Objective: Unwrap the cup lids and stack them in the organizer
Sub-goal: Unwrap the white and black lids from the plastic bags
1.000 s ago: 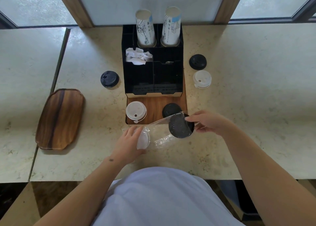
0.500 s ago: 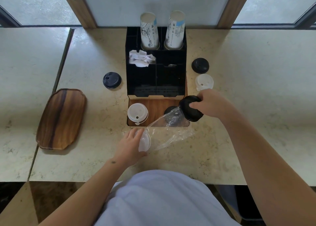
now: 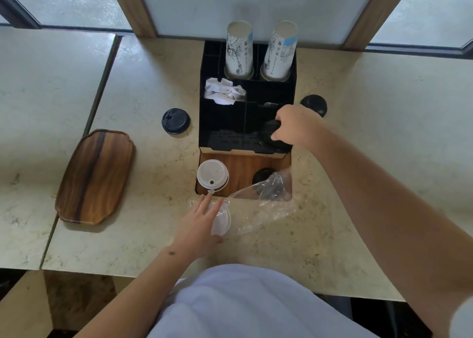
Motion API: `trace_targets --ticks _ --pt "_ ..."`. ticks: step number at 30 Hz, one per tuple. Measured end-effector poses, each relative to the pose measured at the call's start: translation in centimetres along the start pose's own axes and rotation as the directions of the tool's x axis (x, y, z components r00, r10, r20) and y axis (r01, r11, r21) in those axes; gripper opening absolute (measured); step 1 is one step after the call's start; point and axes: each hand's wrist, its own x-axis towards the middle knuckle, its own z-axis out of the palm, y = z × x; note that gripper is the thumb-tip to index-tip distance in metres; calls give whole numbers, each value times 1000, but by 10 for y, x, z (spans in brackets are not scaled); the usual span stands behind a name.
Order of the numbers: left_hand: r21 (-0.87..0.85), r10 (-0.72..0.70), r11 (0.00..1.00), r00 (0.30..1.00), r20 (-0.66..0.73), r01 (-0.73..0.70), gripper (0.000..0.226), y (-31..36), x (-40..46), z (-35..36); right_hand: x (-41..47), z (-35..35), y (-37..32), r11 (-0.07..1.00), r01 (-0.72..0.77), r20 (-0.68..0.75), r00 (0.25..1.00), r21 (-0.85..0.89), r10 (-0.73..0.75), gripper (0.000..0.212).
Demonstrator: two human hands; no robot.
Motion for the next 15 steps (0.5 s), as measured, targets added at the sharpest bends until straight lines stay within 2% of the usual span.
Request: trace_targets --ticks 2,6,10,15 --pt "-2 2 1000 1000 -12 -2 110 0 1 2 9 10 -7 999 35 -87 996 15 -34 30" --pt "-33 11 999 1000 -27 -12 111 0 2 5 20 49 -8 993 107 -241 966 56 -91 51" --pt "-45 22 999 999 -45 -24 111 -3 2 7 22 90 1 993 115 -369 924 27 -97 49" --pt "-61 21 998 998 -67 -25 106 -2 0 7 19 115 3 992 117 -382 920 48 -91 49"
